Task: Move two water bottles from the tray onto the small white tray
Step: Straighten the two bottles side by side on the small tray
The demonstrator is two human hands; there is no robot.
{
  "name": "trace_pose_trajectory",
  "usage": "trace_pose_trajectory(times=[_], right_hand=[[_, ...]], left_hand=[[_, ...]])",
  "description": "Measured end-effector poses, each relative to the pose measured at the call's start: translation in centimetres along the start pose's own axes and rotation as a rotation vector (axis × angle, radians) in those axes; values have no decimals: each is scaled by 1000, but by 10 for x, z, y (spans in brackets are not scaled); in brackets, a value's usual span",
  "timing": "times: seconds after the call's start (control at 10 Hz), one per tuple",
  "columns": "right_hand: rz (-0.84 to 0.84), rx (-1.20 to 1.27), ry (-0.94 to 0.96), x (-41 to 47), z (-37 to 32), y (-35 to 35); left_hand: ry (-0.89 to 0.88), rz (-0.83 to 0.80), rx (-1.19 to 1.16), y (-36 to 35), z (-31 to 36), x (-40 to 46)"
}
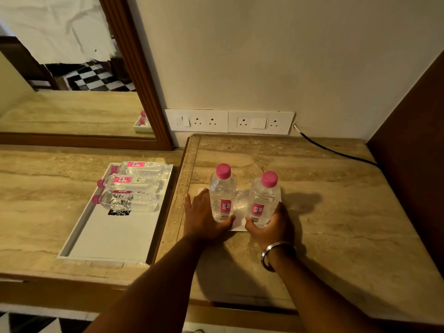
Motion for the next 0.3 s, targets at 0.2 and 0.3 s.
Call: trace_pose_trajectory(times=[0.2, 0.3], right_hand=[[-33, -35, -21, 1, -6, 0], [-45, 4, 6, -2, -7, 4]], left_hand=[[-18, -38, -5, -2, -6, 1], [-18, -64, -10, -1, -5, -1]])
Point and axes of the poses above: each hand's wrist, its own x-axis towards the middle knuckle, its own y-axis out of the back of the hand, z = x × y, the point moved 3 cm from there along x, towards the middle knuckle, and after that the axes turned 15 degrees about y, right-handed, at the moved point
